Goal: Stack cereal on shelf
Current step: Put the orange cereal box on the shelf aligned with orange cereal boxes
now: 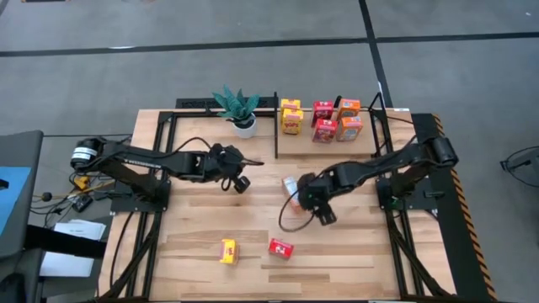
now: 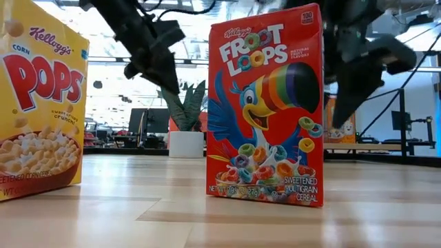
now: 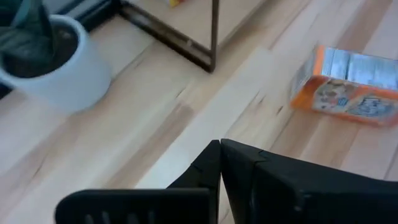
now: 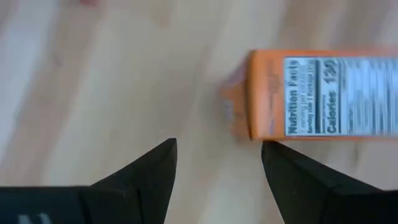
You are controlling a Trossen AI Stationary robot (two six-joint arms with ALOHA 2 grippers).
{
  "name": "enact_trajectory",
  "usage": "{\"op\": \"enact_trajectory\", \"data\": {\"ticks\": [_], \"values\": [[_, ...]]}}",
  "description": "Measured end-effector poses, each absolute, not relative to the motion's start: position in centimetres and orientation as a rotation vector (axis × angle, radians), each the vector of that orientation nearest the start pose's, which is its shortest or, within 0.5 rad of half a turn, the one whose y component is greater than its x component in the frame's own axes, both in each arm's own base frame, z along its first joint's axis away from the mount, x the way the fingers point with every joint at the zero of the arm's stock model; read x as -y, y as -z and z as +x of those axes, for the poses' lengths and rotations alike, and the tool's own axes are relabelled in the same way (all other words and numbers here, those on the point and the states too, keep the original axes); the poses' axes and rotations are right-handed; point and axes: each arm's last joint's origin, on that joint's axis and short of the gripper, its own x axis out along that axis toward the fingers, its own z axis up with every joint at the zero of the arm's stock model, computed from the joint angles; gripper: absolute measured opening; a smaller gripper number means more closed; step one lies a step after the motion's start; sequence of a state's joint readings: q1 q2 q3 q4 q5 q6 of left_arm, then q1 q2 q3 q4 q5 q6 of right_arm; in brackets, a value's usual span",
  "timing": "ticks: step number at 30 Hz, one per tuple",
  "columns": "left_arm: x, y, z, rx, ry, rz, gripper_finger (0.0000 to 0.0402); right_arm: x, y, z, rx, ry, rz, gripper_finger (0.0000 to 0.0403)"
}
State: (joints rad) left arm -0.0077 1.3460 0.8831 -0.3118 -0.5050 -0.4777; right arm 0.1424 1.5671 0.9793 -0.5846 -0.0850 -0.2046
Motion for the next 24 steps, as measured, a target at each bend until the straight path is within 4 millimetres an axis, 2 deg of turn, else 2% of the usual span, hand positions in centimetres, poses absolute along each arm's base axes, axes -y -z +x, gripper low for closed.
{"op": "enact_trajectory", "data": {"ticks": [4,6,9,12,14,19,24], "values": [[-0.6,-24.1,27.1,-0.622,-0.669,-0.239,0.0,-6.8,-20.8,31.4,-0.959,-0.43,-0.321,0.0259],[-0.4,-24.0,27.1,-0.612,-0.684,-0.244,0.0,-7.3,-21.8,32.3,-0.868,-0.461,-0.413,0.0259],[0.2,-23.8,26.7,-0.645,-0.699,-0.238,0.0,-7.2,-23.4,34.4,-0.75,-0.441,-0.541,0.0258],[0.8,-23.8,25.9,-0.68,-0.705,-0.236,0.0,-6.3,-24.5,35.4,-0.728,-0.46,-0.627,0.0258],[1.3,-24.0,25.6,-0.668,-0.719,-0.243,0.0,-5.6,-24.3,35.8,-0.762,-0.484,-0.668,0.0258],[2.3,-25.0,23.5,-0.647,-0.773,-0.276,0.0,-4.4,-22.0,36.6,-0.931,-0.611,-0.707,0.0258],[3.3,-25.9,20.3,-0.67,-0.81,-0.287,0.0,-4.5,-20.8,37.2,-0.981,-0.653,-0.774,0.0258]]}}
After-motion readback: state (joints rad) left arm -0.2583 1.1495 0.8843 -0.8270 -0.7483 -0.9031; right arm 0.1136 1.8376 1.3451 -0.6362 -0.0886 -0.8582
